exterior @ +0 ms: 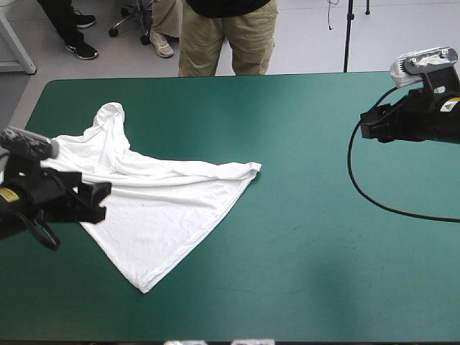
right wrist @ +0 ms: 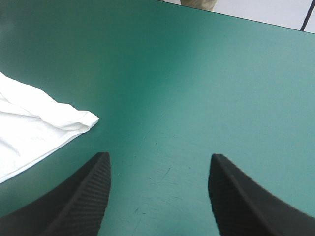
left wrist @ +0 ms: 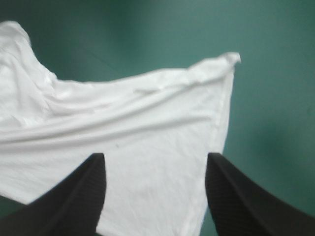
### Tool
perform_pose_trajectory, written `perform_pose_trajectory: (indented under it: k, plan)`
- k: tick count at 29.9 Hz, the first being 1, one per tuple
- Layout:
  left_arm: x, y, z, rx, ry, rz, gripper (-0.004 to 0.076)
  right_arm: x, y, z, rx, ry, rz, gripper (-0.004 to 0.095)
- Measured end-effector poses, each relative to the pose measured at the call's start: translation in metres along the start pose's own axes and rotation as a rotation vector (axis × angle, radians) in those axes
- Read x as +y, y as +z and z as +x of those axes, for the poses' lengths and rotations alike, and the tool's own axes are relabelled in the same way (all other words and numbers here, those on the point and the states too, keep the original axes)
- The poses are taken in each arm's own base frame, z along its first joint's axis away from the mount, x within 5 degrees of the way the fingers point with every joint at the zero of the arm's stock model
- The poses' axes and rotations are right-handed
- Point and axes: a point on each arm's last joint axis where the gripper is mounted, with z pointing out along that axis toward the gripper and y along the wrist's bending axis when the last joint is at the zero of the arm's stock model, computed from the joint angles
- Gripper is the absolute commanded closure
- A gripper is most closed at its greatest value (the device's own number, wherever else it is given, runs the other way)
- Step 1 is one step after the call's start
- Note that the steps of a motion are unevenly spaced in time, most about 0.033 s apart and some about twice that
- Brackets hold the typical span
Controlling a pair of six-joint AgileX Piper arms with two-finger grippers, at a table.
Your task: Fold the cloth
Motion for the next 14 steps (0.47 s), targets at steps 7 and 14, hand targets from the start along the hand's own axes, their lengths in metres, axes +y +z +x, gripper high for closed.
perform_pose_trajectory:
  k: [7,14]
  plan:
    - [-0.019,0.047,0.070,0.213,0.054,0.141,0.0304,0.001,0.000,-0.002,-0.022,0.010,-0.016,0.0355]
    - [-0.036,0.081,0.110,0.353,0.209,0.249,0.0304,0.002,0.000,-0.003,-0.029,0.017,-0.023,0.0355]
